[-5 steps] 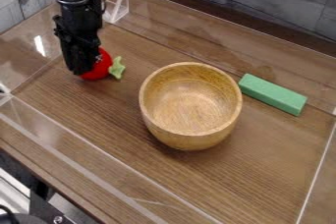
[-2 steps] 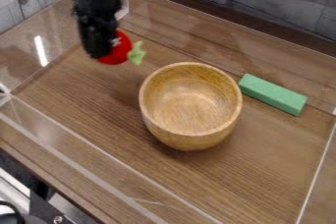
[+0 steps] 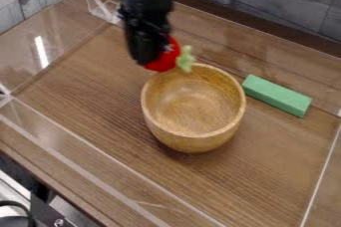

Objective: Move the red fruit to the right

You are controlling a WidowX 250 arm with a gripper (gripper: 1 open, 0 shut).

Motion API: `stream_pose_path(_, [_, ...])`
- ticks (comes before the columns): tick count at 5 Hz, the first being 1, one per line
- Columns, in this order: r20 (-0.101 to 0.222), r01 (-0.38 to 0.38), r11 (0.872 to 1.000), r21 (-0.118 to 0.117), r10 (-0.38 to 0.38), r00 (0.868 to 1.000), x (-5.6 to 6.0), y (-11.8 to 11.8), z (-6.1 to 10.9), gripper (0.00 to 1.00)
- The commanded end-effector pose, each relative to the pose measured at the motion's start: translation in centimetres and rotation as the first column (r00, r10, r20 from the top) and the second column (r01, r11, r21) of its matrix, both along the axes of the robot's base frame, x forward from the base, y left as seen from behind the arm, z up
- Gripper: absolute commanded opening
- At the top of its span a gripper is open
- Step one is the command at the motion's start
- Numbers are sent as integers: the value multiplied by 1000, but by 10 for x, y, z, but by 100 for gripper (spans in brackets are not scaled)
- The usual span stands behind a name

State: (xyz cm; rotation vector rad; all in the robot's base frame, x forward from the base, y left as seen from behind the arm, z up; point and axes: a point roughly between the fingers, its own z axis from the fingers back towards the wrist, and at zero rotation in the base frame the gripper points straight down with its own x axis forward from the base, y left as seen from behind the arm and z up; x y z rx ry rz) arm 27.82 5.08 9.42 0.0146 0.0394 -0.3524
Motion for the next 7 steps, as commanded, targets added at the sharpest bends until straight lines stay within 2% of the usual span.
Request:
stream_pose_path(1, [63,-16,1000,7,16,998,8,-32,22,0])
stream_pose_path(2, [69,-25,1000,-4,25,997,10,-67,28,0])
stream_pose_path(3, [75,53,998,-16,-52,996,1,-100,18,0])
stream_pose_path(4, [76,124,992,-29,-122,990,-11,-126,5,0])
stream_pose_path(6, [83,165,985,-45,-161,983,-3,-188,-21,0])
stream_pose_path(7, [96,181,982,-53,-176,980,-5,-189,-32,0])
